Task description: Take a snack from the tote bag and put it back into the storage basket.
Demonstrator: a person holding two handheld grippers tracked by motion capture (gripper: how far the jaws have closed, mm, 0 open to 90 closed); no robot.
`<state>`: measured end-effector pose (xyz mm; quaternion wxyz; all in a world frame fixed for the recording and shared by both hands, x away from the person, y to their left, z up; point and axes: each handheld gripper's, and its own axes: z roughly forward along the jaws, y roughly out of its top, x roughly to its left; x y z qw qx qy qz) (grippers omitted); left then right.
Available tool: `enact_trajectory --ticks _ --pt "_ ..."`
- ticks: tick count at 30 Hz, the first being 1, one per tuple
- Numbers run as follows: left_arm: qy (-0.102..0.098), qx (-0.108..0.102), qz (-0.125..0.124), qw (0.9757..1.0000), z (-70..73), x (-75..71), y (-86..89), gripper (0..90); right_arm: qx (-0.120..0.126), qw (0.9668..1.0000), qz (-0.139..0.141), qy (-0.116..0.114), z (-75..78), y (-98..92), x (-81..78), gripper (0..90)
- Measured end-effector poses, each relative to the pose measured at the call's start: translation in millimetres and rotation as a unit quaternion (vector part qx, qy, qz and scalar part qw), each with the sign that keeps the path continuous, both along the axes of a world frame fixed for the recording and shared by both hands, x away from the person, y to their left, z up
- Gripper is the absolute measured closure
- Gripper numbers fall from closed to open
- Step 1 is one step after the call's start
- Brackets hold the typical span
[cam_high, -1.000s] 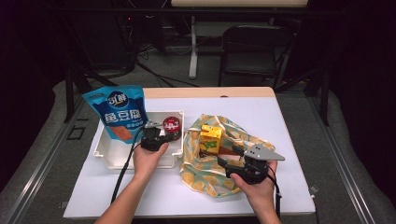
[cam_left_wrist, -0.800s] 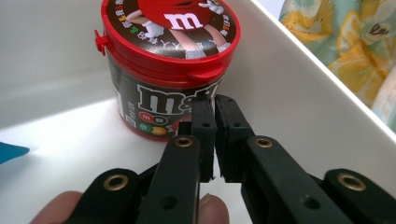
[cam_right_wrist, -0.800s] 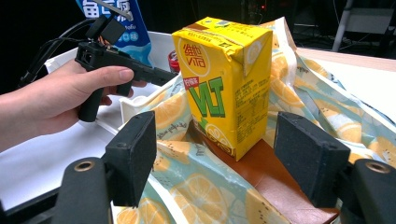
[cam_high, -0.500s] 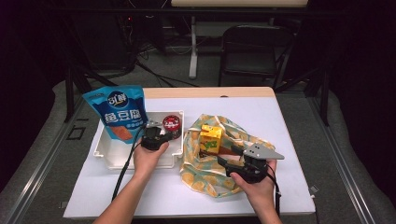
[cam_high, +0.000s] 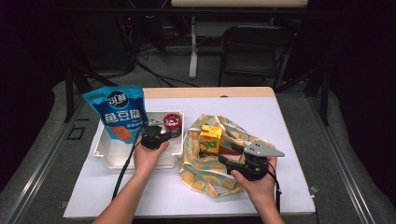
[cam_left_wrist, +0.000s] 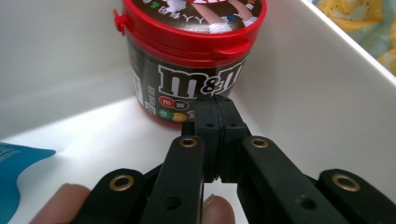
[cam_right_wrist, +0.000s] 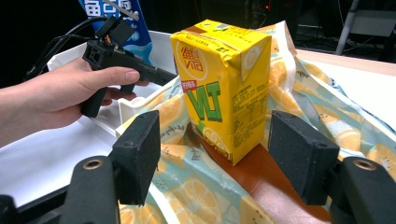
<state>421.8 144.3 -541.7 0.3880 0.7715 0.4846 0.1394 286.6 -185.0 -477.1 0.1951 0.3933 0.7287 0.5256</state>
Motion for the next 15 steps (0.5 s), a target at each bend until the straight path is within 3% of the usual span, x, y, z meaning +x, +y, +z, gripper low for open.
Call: enact_trajectory --ticks 5,9,13,15 --pt "-0.007 -0.013 -0.009 0.9999 1.6 -2.6 2.2 84.0 -0.007 1.0 0.004 0.003 1.8 -1.7 6.3 35.6" --pt "-0.01 -0.056 -0.019 0.9982 7.6 -11.3 14.6 79.1 -0.01 0.9999 0.009 0.005 2.7 -3.6 12.8 34.9" --pt "-0.046 -0.08 -0.024 0.9954 16.7 -27.4 27.1 70.9 -0.018 0.9995 0.025 0.011 3.8 -2.8 21.3 33.6" --pt "-0.057 -0.093 -0.025 0.9937 22.3 -36.0 32.1 58.7 -0.021 0.9992 0.032 0.013 4.8 1.3 27.6 32.5"
